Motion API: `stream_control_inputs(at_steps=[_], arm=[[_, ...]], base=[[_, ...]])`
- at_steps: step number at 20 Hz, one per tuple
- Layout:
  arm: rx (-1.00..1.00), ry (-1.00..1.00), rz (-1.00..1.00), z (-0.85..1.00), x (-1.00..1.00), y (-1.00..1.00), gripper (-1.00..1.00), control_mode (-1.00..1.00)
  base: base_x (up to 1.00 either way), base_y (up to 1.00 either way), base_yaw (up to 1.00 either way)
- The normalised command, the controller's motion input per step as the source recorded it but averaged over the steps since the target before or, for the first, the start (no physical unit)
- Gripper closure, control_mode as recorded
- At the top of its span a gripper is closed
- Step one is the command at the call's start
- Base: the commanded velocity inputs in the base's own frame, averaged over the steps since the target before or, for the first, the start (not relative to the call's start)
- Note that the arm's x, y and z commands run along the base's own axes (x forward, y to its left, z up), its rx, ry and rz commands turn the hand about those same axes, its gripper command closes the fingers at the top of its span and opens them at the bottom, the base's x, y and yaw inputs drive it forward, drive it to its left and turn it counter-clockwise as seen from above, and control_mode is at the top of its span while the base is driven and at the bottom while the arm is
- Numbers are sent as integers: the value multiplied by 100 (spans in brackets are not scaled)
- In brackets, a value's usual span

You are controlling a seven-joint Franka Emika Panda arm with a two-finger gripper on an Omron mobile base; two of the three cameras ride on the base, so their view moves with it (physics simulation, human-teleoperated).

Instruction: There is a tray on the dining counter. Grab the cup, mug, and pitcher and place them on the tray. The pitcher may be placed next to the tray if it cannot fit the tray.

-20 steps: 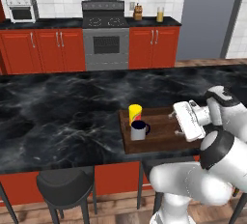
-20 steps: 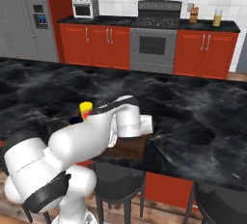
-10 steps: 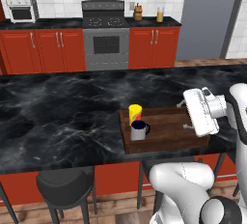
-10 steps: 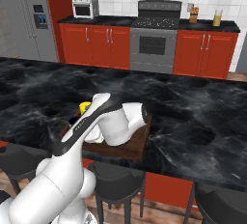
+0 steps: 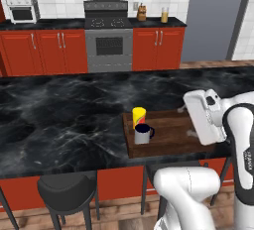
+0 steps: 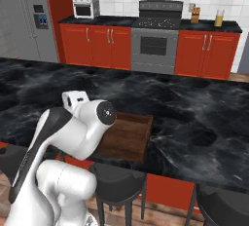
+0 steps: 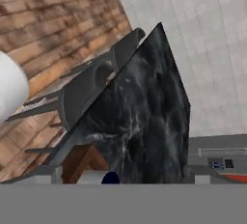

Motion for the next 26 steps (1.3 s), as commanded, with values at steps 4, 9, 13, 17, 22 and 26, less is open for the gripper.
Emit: stream_control_inputs(at_steps=[4, 9, 13, 17, 22, 26], arm=[[-43, -47, 24, 12, -1, 18, -100, -100], [-36, -28, 34, 13, 1, 3, -100, -100], [-37, -6, 31, 7, 0, 0, -100, -100], [-34, 4, 25, 0, -10, 0, -100, -100], [-34, 2, 17, 0, -16, 0, -100, -100], [-28, 2, 6, 0, -3, 0, -100, -100]], base=[[0, 0, 0], [0, 0, 0], [0, 0, 0], [0, 0, 0], [0, 0, 0], [0, 0, 0]])
